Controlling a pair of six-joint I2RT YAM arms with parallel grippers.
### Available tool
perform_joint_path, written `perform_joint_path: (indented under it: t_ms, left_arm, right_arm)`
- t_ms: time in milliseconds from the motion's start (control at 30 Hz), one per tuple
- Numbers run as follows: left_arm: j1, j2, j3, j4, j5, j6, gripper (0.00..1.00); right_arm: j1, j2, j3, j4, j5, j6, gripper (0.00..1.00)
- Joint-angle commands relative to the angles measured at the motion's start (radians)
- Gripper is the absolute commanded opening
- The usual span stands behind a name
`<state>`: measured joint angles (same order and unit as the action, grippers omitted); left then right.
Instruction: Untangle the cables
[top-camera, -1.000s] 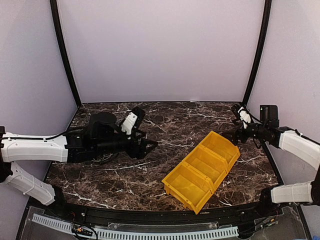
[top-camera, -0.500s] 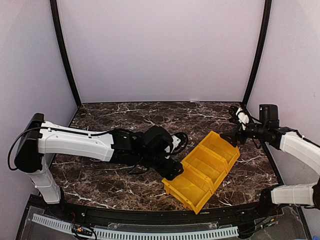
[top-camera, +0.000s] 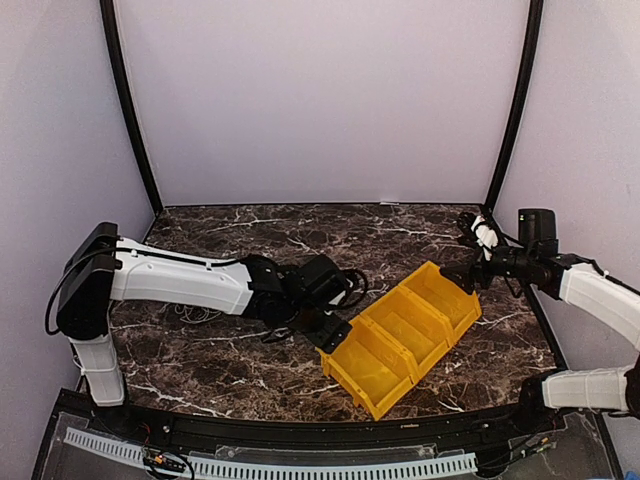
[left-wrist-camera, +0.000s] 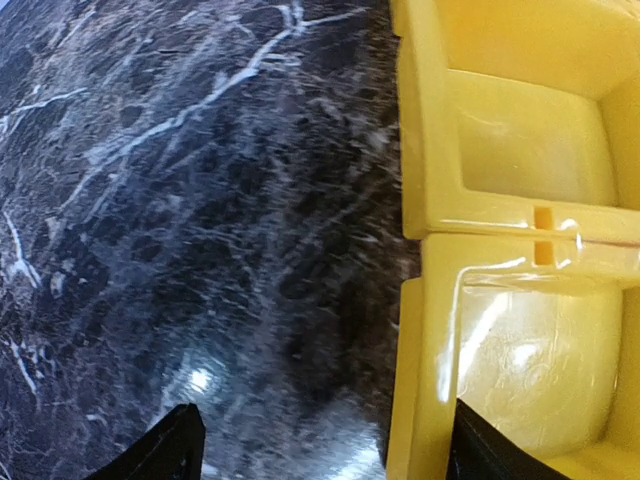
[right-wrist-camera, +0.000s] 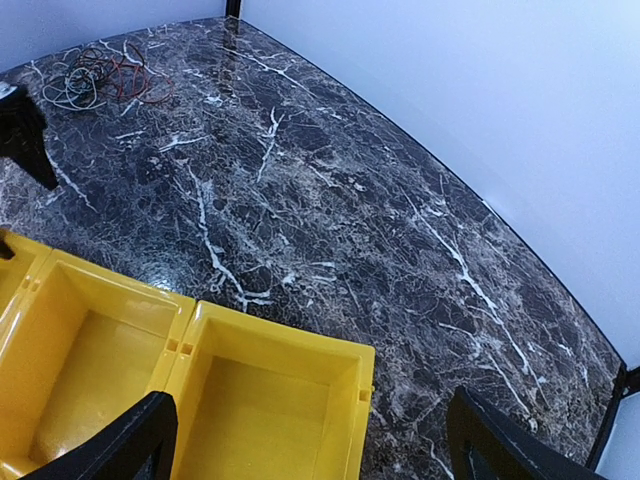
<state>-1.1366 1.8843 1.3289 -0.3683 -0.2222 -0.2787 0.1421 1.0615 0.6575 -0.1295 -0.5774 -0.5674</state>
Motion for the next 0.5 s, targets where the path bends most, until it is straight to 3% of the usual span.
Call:
perform_joint_path:
  t_ms: [0,133,300,367,467]
  left_arm:
    - [0.132,0.007,0.032,0.028,-0.056,0.069,0.82]
    - [0.276,0.075,0.105,0.081,-0.096,0.128,0.82]
    - [0.327,0.136,0.219,0.108,-0.113,0.147,0.81]
    - [0.327,0.110,0.213,0.100,-0.091,0.112,0.80]
    - [0.320,-0.031,0.085,0.146,-0.080,0.079,0.79]
  right_arm:
    - [0.005,-0.008,-0.002,0.004,0.014,-0.002,0.95]
    - [0.006,0.011,0.000,0.006,0.027,-0.002,0.95]
    - [0.006,0.024,0.002,-0.002,0.006,0.009,0.95]
    - [0.006,0.021,-0.001,-0.005,0.004,0.005,0.95]
    - [0.005,0.031,-0.007,0.002,0.020,-0.009,0.95]
